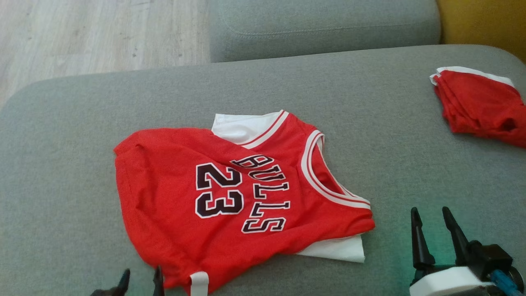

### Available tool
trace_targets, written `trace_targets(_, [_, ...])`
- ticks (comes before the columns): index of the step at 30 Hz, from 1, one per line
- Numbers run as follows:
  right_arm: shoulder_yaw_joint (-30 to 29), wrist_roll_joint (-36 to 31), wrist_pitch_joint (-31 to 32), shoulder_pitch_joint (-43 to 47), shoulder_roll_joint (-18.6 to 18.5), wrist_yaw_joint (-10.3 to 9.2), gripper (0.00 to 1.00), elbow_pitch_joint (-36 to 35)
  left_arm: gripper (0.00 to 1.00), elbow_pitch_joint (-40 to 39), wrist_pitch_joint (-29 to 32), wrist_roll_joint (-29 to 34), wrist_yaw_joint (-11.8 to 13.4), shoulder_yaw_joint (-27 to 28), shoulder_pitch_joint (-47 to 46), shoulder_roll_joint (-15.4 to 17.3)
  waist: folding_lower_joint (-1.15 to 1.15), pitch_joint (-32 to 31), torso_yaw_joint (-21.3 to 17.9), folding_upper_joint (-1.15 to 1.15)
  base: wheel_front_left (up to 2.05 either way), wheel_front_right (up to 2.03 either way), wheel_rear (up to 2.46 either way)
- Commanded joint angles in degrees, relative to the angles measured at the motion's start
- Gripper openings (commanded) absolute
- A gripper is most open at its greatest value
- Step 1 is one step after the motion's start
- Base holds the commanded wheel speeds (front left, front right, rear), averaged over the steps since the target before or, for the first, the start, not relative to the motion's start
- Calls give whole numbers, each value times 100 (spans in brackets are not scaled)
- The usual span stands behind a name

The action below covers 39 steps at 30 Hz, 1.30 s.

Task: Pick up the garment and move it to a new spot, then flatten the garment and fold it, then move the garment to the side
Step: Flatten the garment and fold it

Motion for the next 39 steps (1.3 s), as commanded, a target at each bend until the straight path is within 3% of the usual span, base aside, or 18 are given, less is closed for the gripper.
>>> trace_targets(1, [153, 23, -79, -99, -49, 39, 100, -173, 100, -33, 27, -169, -131, 230, -159, 72, 0, 31, 38, 0, 0, 0, 0])
trace_targets(6, [179, 6, -79, -175, -49, 39, 100, -182, 100, 463, 92, -476, -451, 114, -270, -138, 0, 143, 51, 0, 0, 0, 0])
trace_targets(14, [204, -21, -79, -257, -49, 39, 100, -164, 100, 979, -109, -764, -716, 141, -597, -490, 0, 269, -56, 0, 0, 0, 0])
trace_targets(29, [154, -18, -79, -320, -49, 39, 100, -155, 98, 1673, -90, -748, -885, -150, -798, -683, 0, 403, -209, 0, 0, 0, 0])
trace_targets(30, [149, -17, -79, -319, -49, 39, 100, -155, 45, 1684, -99, -747, -896, -160, -809, -688, 0, 402, -206, 0, 0, 0, 0])
trace_targets(31, [144, -17, -79, -318, -49, 39, 100, -155, 32, 1698, -99, -738, -909, -179, -820, -685, 0, 398, -201, 0, 0, 0, 0])
trace_targets(32, [142, -18, -79, -316, -49, 39, 100, -154, 0, 1711, -99, -733, -921, -193, -830, -683, 0, 393, -194, 0, 0, 0, 0])
trace_targets(39, [86, -28, -79, -238, -49, 39, 100, -126, 0, 1489, -110, -785, -919, -122, -800, -575, 0, 269, -39, 0, 0, 0, 0])
